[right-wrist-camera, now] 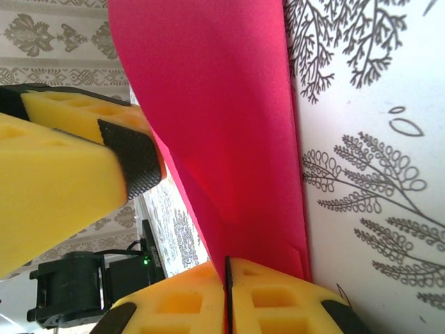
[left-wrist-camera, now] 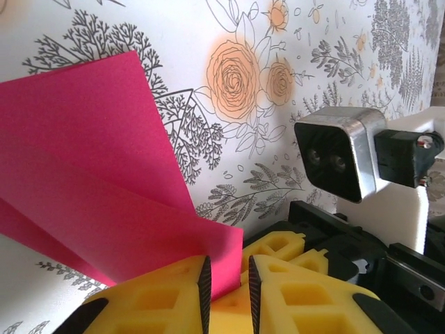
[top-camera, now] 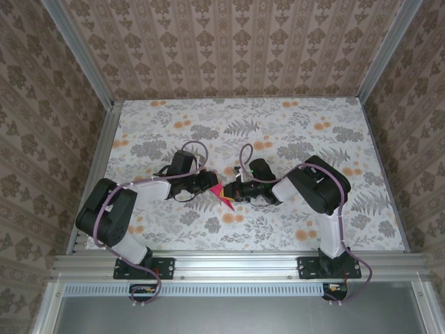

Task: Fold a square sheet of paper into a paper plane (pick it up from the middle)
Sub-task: Fold the wing for the fifth time at the center of the table.

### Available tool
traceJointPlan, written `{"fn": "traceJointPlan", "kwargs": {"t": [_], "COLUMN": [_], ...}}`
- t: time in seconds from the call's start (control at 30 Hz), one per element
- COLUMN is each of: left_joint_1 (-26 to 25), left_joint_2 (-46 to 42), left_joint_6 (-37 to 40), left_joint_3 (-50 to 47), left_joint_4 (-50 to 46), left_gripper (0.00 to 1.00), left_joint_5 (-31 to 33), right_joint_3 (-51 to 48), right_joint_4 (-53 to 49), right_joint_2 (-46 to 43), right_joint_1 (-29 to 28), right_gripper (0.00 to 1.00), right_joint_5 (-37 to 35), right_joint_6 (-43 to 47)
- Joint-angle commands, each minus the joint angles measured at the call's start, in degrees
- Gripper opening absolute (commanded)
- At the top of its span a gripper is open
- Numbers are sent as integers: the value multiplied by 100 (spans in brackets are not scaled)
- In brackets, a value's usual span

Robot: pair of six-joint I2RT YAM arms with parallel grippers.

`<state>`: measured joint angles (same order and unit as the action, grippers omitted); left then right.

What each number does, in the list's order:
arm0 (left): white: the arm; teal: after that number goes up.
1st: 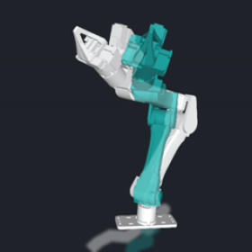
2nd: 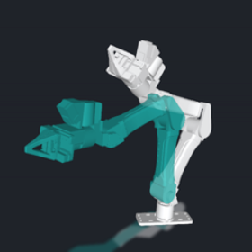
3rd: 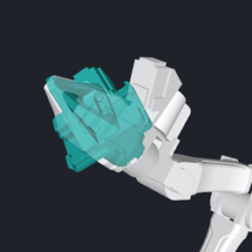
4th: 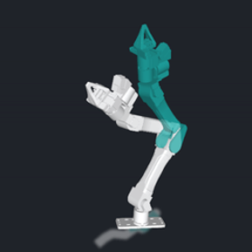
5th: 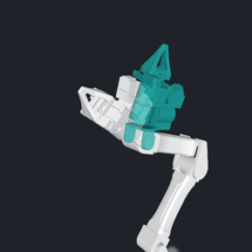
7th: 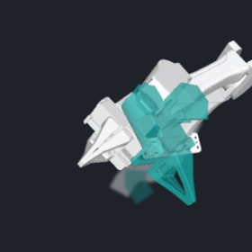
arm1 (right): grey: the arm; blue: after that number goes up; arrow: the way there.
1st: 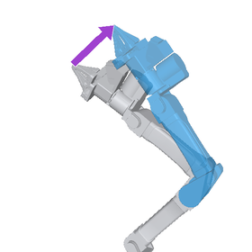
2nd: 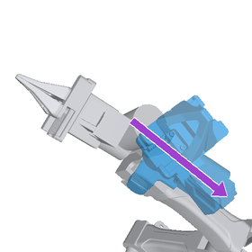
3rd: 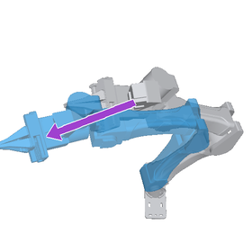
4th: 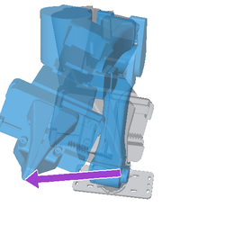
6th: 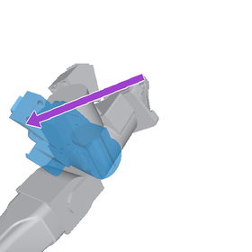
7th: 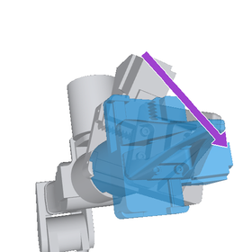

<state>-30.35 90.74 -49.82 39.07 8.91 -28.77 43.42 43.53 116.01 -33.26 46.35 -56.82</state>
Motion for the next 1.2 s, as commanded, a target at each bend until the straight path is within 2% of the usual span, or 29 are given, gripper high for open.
{"fn": "traceJointPlan", "kwargs": {"t": [0.0, 0.47, 0.7, 0.9, 1.17], "left_joint_1": [-6, 42, 64, 64, 58], "left_joint_2": [168, 349, 423, 486, 590], "left_joint_6": [140, -140, -289, -353, -388], "left_joint_3": [38, 107, 149, 231, 365], "left_joint_4": [-135, -187, -162, -229, -363], "left_gripper": [22, 21, 20, 21, 21], "left_joint_5": [174, 363, 331, 311, 265], "right_joint_3": [79, 184, 149, 141, 315], "right_joint_4": [-99, -731, -1419, -2234, -3319], "right_joint_2": [76, -313, -702, -1117, -1653], "right_joint_1": [-6, 12, 21, -30, -423], "right_gripper": [11, 23, 28, 32, 36], "right_joint_5": [85, 3, -214, -698, -1782], "right_joint_6": [24, 444, 1198, 2259, 3453]}}
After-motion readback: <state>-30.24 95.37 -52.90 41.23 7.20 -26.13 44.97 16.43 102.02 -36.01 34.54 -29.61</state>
